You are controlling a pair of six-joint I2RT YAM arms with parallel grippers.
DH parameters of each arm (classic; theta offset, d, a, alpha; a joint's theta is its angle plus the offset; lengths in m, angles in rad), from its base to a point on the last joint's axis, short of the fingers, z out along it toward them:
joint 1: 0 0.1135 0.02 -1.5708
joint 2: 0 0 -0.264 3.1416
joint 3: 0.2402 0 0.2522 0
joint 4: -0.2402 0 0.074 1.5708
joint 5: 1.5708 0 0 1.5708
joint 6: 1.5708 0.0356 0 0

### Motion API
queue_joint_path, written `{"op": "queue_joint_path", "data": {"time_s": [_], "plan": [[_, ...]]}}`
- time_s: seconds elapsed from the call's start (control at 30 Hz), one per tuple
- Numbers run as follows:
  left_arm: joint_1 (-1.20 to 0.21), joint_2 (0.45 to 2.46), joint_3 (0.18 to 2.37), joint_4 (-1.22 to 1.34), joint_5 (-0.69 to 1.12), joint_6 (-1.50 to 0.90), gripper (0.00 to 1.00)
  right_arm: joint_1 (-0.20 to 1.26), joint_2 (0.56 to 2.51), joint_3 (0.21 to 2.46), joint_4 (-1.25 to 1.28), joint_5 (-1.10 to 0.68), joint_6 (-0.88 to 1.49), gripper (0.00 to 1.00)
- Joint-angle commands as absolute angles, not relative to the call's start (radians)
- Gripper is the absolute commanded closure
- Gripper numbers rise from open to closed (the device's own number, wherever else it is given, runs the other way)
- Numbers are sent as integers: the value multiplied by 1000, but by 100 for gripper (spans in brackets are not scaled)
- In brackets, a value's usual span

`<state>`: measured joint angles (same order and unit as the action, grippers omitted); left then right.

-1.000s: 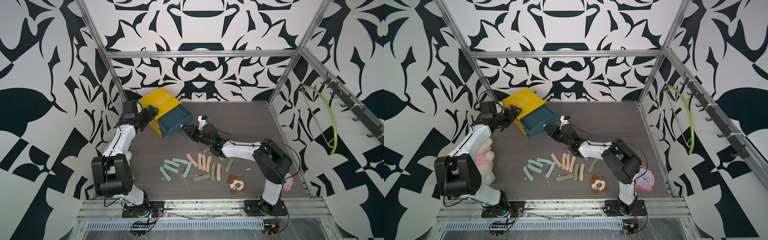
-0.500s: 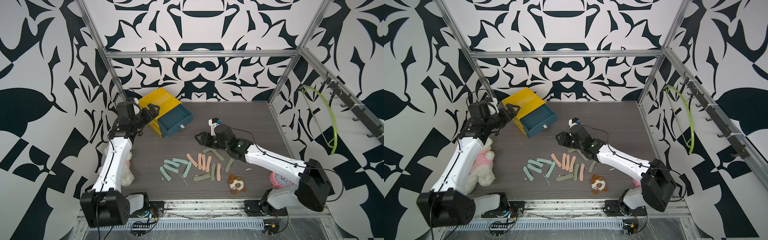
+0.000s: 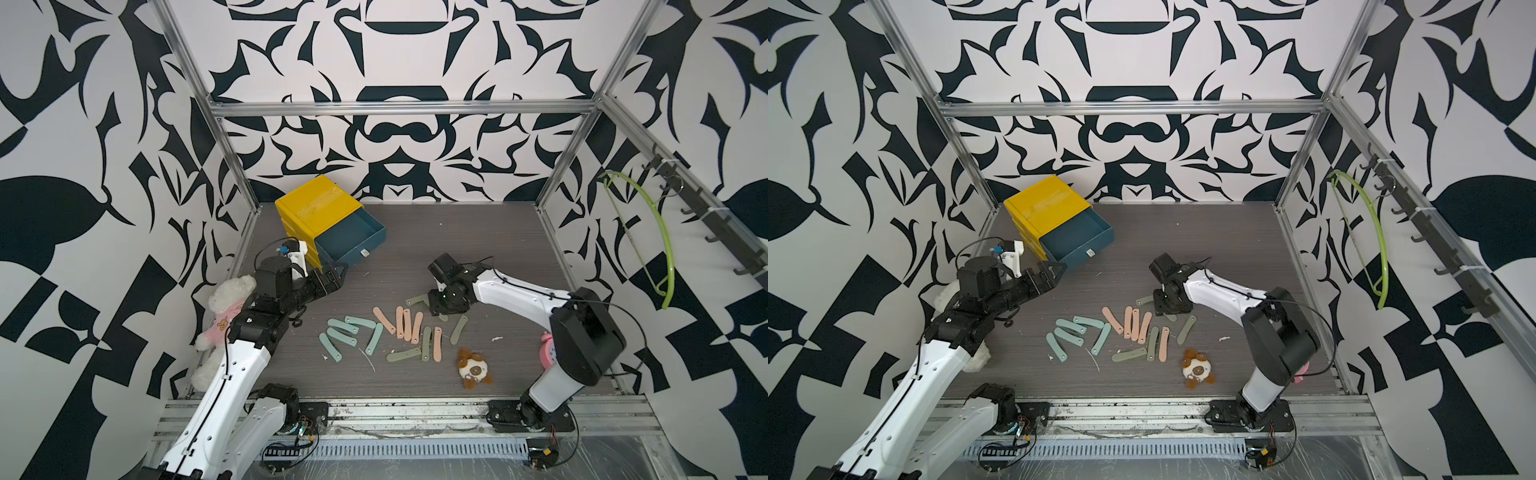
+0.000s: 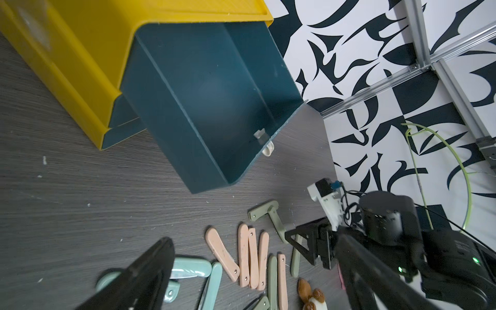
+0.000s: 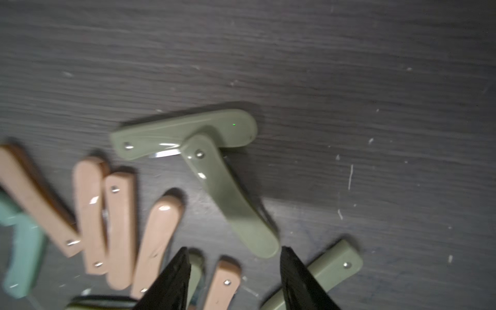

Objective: Place the fruit knives into the drawer by color
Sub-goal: Pick up the fruit knife from the center of the board.

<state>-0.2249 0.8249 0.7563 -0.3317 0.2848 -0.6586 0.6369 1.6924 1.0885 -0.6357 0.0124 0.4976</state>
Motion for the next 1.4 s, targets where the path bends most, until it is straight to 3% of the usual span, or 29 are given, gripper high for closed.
{"op": "queue_joint_path", "data": {"time_s": [0.0,0.23,0.47,0.7,1.03,1.37], "plan": [[-227,809,724,-372,297,-647,1,641,1743,1177,-660,95,390,43],[-227,806,687,-380,311,-663,1,634,1880,1249,-667,92,359,50],[-227,808,677,-367,318,-666,1,634,1887,1230,-644,117,367,73],[-227,808,660,-357,316,-681,1,635,1754,1183,-578,129,368,92],[-227,788,568,-319,302,-714,1,699,1544,1318,-551,74,376,96],[-227,753,511,-318,304,-735,1,767,1788,1813,-409,-33,406,98]]}}
